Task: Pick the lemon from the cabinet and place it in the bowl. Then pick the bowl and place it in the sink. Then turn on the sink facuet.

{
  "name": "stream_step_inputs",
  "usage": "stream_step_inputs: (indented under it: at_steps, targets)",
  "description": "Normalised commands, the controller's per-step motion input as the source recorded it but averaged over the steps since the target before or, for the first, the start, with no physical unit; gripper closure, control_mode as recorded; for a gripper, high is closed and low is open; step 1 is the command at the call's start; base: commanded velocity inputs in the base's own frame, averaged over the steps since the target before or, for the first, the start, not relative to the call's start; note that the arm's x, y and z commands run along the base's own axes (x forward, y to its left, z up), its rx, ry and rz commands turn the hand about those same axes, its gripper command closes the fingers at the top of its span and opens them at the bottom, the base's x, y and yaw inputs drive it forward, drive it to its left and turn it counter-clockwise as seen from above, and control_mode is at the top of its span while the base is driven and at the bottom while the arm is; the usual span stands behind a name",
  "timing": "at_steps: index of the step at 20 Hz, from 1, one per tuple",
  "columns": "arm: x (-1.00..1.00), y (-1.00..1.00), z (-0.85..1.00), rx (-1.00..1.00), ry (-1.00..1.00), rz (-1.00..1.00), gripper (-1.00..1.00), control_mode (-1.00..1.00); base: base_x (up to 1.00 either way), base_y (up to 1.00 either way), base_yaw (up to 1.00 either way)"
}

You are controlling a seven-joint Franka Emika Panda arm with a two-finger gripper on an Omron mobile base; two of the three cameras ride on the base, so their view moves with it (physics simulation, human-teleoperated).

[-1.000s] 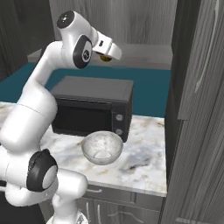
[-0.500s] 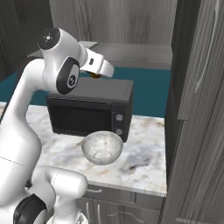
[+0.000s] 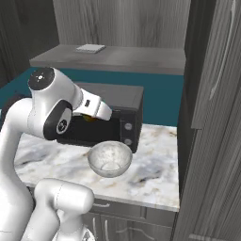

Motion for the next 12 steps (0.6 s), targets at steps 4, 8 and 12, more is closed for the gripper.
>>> stream_step_inputs:
  at_steps: [4,8,12]
  targets:
    - [-0.11,0.31,-1.00,-0.04,0.20,0.04,1.00,-1.00,0.00,0.00,0.00]
    - [0.07,0.08,-0.79,-0.01,0.17,0.01,1.00,-1.00,0.00,0.00,0.00]
    - [0.18,0.00,-0.75,0.00,0.12,0.00,1.00,-1.00,0.00,0.00,0.00]
